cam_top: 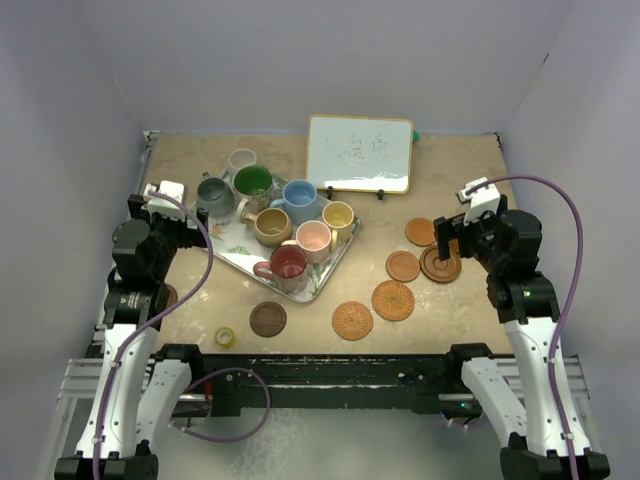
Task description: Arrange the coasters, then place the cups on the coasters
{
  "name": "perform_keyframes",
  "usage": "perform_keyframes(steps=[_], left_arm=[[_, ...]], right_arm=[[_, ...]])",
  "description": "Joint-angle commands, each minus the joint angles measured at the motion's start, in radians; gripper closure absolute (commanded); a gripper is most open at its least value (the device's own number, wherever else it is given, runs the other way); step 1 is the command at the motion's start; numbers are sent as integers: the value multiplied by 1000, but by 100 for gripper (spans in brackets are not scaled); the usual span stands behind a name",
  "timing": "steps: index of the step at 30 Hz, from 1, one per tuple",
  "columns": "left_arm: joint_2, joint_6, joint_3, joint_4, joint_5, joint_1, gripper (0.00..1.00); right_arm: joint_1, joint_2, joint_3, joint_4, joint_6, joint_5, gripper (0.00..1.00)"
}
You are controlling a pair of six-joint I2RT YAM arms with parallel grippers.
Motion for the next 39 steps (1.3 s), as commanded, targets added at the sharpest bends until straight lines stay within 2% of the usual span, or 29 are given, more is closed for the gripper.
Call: perform_keyframes(steps=[1,14,20,27,30,39], left_arm=[[-11,10,5,54,15,8,4],[-13,-2,36,34,15,8,4],[51,99,49,31,11,8,4],[377,257,98,10,-59,22,1],[500,267,123,40,0,64,0],[863,347,298,1,186,224,7]], right_arm=[[-1,-1,-3,17,-9,-25,0],[-1,-6,4,14,-21,0,0],[-1,58,56,-21,-41,27,0],[1,142,86,-80,-56,1,0],[4,148,79,-76,-52,-14,0],[4,141,58,-77,-52,-30,0]])
